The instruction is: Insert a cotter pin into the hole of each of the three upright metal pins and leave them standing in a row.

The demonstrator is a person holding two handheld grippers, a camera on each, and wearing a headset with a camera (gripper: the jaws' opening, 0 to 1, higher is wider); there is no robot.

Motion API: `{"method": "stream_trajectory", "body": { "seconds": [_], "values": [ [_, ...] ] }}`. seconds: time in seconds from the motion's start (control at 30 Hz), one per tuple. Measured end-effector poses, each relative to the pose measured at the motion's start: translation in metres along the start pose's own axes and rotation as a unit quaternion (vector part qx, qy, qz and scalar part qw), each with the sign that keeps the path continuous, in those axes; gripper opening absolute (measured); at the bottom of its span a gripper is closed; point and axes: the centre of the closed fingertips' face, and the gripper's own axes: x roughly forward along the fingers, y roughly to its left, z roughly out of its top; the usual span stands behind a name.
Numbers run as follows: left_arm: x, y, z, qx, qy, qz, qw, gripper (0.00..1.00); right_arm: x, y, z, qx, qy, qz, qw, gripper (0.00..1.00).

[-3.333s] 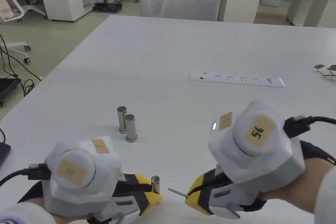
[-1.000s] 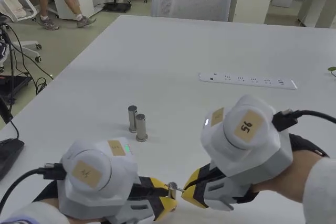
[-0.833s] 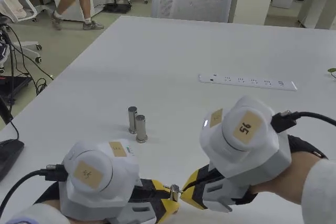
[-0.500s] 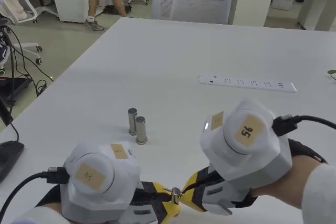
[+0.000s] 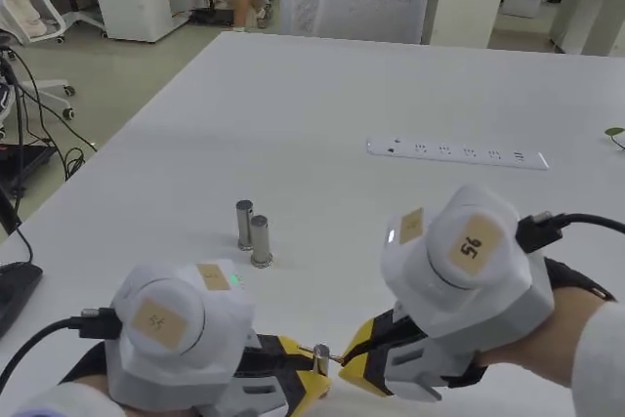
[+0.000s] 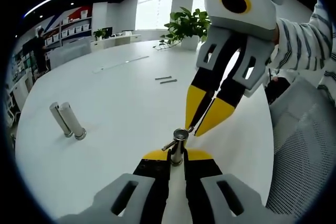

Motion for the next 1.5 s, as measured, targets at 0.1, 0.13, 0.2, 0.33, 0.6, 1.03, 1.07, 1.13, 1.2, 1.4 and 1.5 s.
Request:
{"method": "stream_trajectory", "body": {
  "seconds": [0.1, 0.13, 0.2, 0.33, 0.6, 1.03, 1.07, 1.13, 1.2, 1.4, 1.5],
  "values": [
    [0.000, 0.000, 0.000, 0.000, -0.001, 0.000, 1.0000, 0.08, 0.000, 0.000, 0.003, 0.008, -0.006, 0.000, 0.9999, 0.05],
    [0.000, 0.000, 0.000, 0.000, -0.001, 0.000, 1.0000, 0.08, 0.000, 0.000, 0.004, 0.010, -0.008, 0.000, 0.9999, 0.04],
    [0.000, 0.000, 0.000, -0.001, -0.001, 0.000, 1.0000, 0.08, -0.001, -0.002, 0.006, 0.010, -0.013, -0.006, 0.9998, 0.03],
    [0.000, 0.001, 0.000, -0.001, -0.002, 0.001, 1.0000, 0.08, -0.001, -0.002, 0.006, 0.013, -0.012, -0.006, 0.9998, 0.03],
    [0.000, 0.000, -0.001, -0.003, -0.003, 0.002, 1.0000, 0.08, -0.001, -0.001, 0.006, 0.017, -0.016, -0.007, 0.9997, 0.03],
    [-0.001, 0.001, -0.001, 0.003, -0.007, 0.016, 0.9998, 0.08, -0.004, -0.003, -0.002, 0.002, -0.018, -0.018, 0.9997, 0.12],
    [0.000, 0.001, -0.001, 0.005, -0.007, 0.019, 0.9998, 0.08, -0.004, -0.004, -0.003, 0.004, -0.019, -0.018, 0.9996, 0.12],
    [0.000, 0.003, 0.000, 0.007, -0.009, 0.027, 0.9996, 0.07, -0.006, -0.004, -0.004, 0.008, -0.020, -0.019, 0.9996, 0.12],
    [-0.001, 0.004, 0.000, 0.014, -0.009, 0.033, 0.9993, 0.07, -0.008, -0.005, -0.005, 0.011, -0.022, -0.021, 0.9995, 0.12],
    [-0.002, 0.008, 0.000, 0.012, -0.012, 0.042, 0.9990, 0.07, -0.015, -0.007, -0.011, 0.023, -0.026, -0.026, 0.9991, 0.12],
    [-0.003, 0.009, 0.001, 0.012, -0.012, 0.049, 0.9987, 0.07, -0.018, -0.008, -0.015, 0.027, -0.027, -0.030, 0.9988, 0.12]
  ]
}}
